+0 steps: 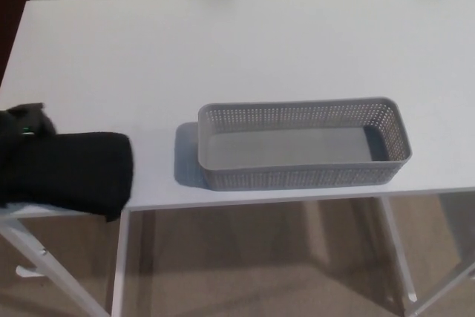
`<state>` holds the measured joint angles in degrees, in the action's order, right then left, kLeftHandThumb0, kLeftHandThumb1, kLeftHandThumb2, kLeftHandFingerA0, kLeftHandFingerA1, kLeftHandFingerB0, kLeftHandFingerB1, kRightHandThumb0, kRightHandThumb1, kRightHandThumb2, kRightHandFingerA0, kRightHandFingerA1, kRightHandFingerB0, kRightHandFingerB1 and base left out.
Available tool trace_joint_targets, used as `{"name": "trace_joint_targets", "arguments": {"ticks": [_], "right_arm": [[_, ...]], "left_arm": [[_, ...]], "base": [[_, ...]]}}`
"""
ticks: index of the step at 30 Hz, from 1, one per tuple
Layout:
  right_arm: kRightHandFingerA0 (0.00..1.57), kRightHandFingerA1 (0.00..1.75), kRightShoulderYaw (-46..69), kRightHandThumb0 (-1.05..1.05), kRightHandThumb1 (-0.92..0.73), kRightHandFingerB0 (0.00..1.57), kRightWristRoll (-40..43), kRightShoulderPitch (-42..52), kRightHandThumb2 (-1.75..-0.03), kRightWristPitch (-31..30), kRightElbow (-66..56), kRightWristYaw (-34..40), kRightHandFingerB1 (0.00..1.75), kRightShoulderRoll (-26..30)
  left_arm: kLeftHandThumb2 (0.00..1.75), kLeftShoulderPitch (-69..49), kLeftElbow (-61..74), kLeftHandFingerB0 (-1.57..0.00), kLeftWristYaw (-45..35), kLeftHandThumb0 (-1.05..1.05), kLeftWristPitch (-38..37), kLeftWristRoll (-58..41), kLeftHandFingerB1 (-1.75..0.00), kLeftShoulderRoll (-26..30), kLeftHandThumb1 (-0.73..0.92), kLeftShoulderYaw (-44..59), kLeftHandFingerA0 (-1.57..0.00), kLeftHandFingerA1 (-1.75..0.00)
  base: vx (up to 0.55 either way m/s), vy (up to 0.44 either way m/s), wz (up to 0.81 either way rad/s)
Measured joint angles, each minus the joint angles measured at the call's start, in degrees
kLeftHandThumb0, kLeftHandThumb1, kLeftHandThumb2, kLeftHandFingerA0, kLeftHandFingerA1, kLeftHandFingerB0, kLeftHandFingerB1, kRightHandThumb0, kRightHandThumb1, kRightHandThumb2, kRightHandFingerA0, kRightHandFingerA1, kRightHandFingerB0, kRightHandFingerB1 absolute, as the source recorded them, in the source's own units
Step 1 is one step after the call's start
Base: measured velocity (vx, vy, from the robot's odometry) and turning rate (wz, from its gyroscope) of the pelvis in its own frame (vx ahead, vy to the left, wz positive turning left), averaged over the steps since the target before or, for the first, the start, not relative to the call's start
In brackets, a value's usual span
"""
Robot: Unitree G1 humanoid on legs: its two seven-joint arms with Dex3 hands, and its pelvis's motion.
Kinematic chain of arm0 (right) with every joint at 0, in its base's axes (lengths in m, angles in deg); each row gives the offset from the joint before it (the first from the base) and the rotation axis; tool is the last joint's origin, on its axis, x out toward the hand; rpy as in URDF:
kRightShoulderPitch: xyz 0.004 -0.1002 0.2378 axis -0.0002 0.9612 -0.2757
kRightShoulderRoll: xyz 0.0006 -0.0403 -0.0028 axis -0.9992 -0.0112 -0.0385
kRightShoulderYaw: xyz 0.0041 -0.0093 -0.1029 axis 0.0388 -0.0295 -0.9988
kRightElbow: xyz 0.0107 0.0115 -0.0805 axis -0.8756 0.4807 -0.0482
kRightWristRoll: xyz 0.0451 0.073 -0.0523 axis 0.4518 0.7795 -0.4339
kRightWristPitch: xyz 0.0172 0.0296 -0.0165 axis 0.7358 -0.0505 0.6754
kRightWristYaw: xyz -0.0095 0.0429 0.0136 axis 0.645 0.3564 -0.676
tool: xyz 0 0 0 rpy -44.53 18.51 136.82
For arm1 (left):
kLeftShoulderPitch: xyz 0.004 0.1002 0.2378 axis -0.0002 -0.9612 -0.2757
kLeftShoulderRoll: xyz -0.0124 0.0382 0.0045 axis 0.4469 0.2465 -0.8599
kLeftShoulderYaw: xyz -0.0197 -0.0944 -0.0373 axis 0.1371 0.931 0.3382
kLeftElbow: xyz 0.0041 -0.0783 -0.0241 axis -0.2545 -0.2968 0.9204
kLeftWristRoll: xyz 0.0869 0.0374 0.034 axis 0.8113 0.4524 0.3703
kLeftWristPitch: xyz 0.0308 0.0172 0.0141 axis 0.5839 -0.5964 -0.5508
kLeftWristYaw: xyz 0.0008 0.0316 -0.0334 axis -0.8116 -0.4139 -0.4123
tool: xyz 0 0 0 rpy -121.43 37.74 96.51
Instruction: The robot walk towards a table in front and pick up a black pencil case on the left hand side and put the pencil case into a small container on the right hand side
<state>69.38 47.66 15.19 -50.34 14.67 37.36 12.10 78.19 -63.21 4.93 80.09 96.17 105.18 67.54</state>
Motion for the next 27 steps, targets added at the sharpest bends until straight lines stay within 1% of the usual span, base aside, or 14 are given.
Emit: {"name": "trace_joint_targets", "arguments": {"ticks": [1, 2, 3, 4, 5, 7, 9, 12, 16, 19, 22, 23, 25, 27], "right_arm": [[0.64, 0.49, -0.1, -0.34, -0.58, 0.52, 0.0, 0.0, -0.57, 0.0, 0.0, 0.0, 0.44, 0.0], [0.65, 0.49, -0.2, -0.33, -0.58, 0.52, -0.1, 0.0, -0.57, 0.0, 0.1, 0.0, 0.44, 0.0], [0.65, 0.49, -0.3, -0.33, -0.58, 0.52, -0.1, 0.0, -0.57, 0.0, 0.1, 0.0, 0.44, 0.0], [0.64, 0.49, -0.4, -0.33, -0.58, 0.53, -0.1, 0.0, -0.57, 0.0, 0.1, 0.0, 0.44, 0.0], [0.65, 0.49, -0.4, -0.33, -0.57, 0.53, -0.1, -0.1, -0.57, 0.0, 0.1, 0.0, 0.45, 0.0], [0.65, 0.50, -0.5, -0.33, -0.57, 0.54, -0.1, -0.2, -0.57, -0.1, 0.2, 0.0, 0.45, 0.0], [0.67, 0.50, -0.5, -0.34, -0.58, 0.54, -0.1, -0.4, -0.56, -0.1, 0.3, 0.1, 0.45, 0.0], [0.67, 0.49, -0.6, -0.34, -0.58, 0.55, -0.1, -0.6, -0.56, -0.1, 0.5, 0.1, 0.45, 0.0], [0.66, 0.50, -0.7, -0.35, -0.57, 0.54, -0.1, -0.7, -0.56, -0.1, 0.5, 0.0, 0.45, 0.0], [0.65, 0.50, -0.7, -0.37, -0.57, 0.54, -0.1, -0.6, -0.56, -0.1, 0.5, 0.0, 0.45, 0.0], [0.68, 0.51, -0.7, -0.35, -0.57, 0.55, -0.1, -0.7, -0.56, -0.1, 0.5, 0.0, 0.45, 0.0], [0.67, 0.50, -0.7, -0.34, -0.58, 0.55, -0.1, -0.7, -0.56, -0.1, 0.5, 0.0, 0.45, 0.0], [0.67, 0.50, -0.7, -0.35, -0.57, 0.55, -0.1, -0.8, -0.57, -0.1, 0.5, 0.0, 0.45, 0.0], [0.66, 0.50, -0.7, -0.35, -0.58, 0.54, 0.0, -0.9, -0.56, -0.1, 0.5, 0.0, 0.45, 0.0]], "left_arm": [[0.61, -0.4, 0.0, -0.64, 0.0, -0.10, -0.5, -0.5, -1.23, 0.5, 0.83, 0.9, -0.67, -1.62], [0.64, -0.7, 0.0, -0.71, 0.0, -0.10, -1.0, -1.2, -1.17, 0.6, 0.82, 1.9, -0.72, -1.59], [0.64, -1.1, 0.0, -0.71, -0.2, -0.10, -1.5, -2.4, -1.17, 0.6, 0.82, 3.5, -0.72, -1.59], [0.66, -1.2, 0.0, -0.73, -0.3, -0.08, -1.8, -3.2, -1.11, 0.6, 0.83, 4.5, -0.71, -1.54], [0.71, -1.2, 0.0, -0.78, -0.6, -0.10, -2.0, -4.3, -0.99, 0.5, 0.83, 5.7, -0.75, -1.37], [0.72, -1.1, 0.4, -0.78, -1.4, -0.09, -2.0, -6.1, -0.98, 0.0, 0.80, 7.7, -0.79, -1.34], [0.69, -1.0, 1.0, -0.78, -2.4, -0.11, -1.9, -7.9, -0.97, -1.0, 0.81, 9.4, -0.96, -1.35], [0.71, -0.5, 2.2, -0.80, -4.2, -0.10, -1.1, -10.5, -0.97, -2.8, 0.81, 11.4, -0.99, -1.35], [0.74, 1.0, 4.7, -0.86, -6.9, -0.11, 1.2, -14.4, -0.92, -5.8, 0.81, 13.7, -1.03, -1.30], [0.80, 2.0, 7.1, -0.89, -8.7, -0.10, 3.5, -17.1, -0.92, -8.3, 0.76, 14.9, -1.05, -1.32], [0.79, 3.1, 9.9, -0.88, -10.2, -0.13, 6.0, -19.4, -0.95, -10.9, 0.75, 15.7, -1.07, -1.30], [0.78, 3.4, 10.5, -0.92, -10.4, -0.14, 6.6, -19.9, -0.93, -11.5, 0.73, 15.7, -1.10, -1.27], [0.80, 4.5, 12.9, -0.93, -11.4, -0.14, 8.7, -21.4, -0.94, -13.6, 0.73, 15.7, -1.10, -1.28], [0.80, 5.4, 14.6, -0.89, -11.9, -0.13, 10.2, -22.3, -0.97, -15.1, 0.74, 15.6, -1.04, -1.34]], "base": [[0.00, 0.000, 0.00], [0.00, 0.000, 0.00], [0.00, 0.000, 0.00], [0.00, 0.000, 0.00], [0.00, 0.000, 0.00], [0.00, 0.000, 0.00], [0.00, 0.000, 0.00], [0.00, 0.000, 0.00], [0.00, 0.000, 0.00], [0.00, 0.000, 0.00], [0.00, 0.000, 0.00], [0.00, 0.000, 0.00], [0.00, 0.000, 0.00], [0.00, 0.000, 0.00]]}}
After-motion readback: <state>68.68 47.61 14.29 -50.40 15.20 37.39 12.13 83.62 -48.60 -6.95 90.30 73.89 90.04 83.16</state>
